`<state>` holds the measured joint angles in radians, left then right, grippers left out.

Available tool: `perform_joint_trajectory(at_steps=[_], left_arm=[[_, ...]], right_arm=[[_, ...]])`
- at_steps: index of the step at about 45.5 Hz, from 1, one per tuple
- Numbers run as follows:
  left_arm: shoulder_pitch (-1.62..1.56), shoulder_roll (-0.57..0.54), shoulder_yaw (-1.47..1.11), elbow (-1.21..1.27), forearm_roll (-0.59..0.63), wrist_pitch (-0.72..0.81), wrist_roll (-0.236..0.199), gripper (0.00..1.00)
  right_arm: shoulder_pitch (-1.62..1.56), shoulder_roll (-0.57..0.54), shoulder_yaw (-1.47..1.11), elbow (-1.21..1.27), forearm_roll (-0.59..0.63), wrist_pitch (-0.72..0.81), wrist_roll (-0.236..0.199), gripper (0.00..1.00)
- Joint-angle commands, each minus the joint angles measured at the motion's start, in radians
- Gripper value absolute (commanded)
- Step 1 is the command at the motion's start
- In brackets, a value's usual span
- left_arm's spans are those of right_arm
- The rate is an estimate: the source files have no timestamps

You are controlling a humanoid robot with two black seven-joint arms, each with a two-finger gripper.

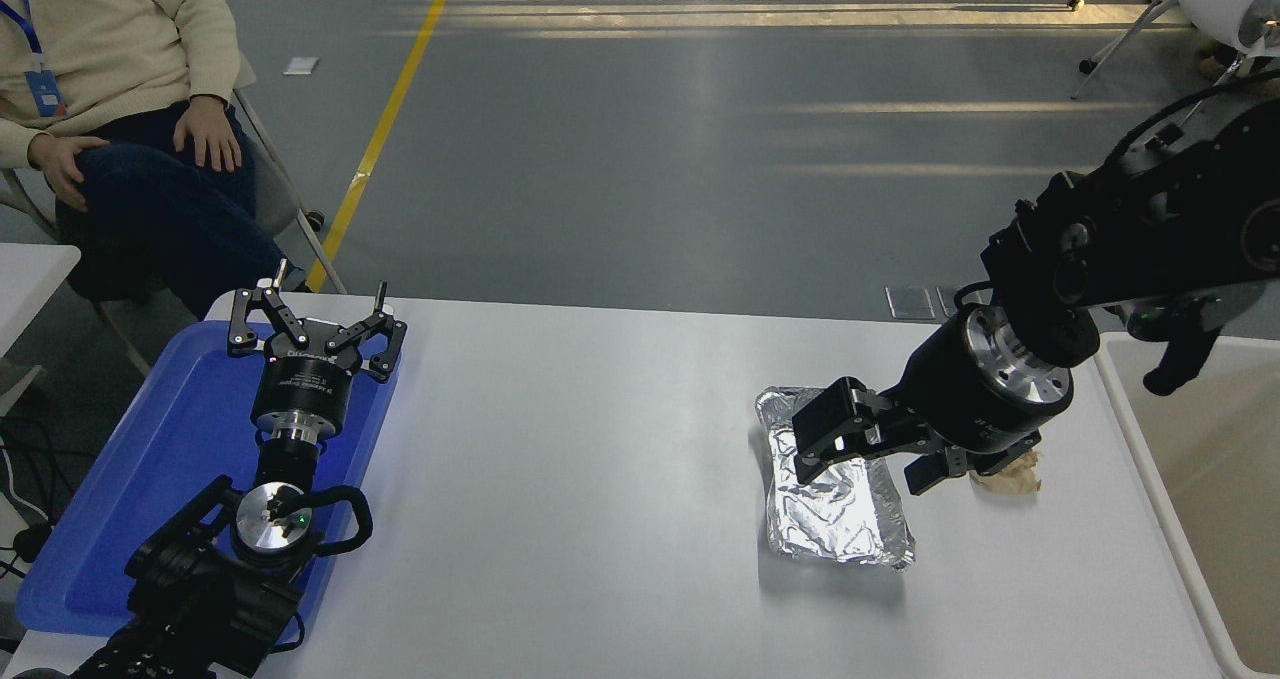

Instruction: Pick up foil plate and place in dustbin

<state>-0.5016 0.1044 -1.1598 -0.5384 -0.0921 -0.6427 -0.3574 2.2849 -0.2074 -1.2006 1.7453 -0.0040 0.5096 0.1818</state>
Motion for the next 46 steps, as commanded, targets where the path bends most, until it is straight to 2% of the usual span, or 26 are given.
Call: perform_joint_trajectory(at_steps=[1,46], left_arm=[[0.000,0.000,-0.001,0.000,0.000,0.000,0.000,1.00],[0.000,0.000,-0.001,0.000,0.000,0.000,0.000,1.00]], right_arm=[[0.001,0.006,0.009,0.000,0.001,-0.009,0.001,1.00],[0.005,-0.020,0.019,0.000,-0.011,-0.016,-0.001,1.00]])
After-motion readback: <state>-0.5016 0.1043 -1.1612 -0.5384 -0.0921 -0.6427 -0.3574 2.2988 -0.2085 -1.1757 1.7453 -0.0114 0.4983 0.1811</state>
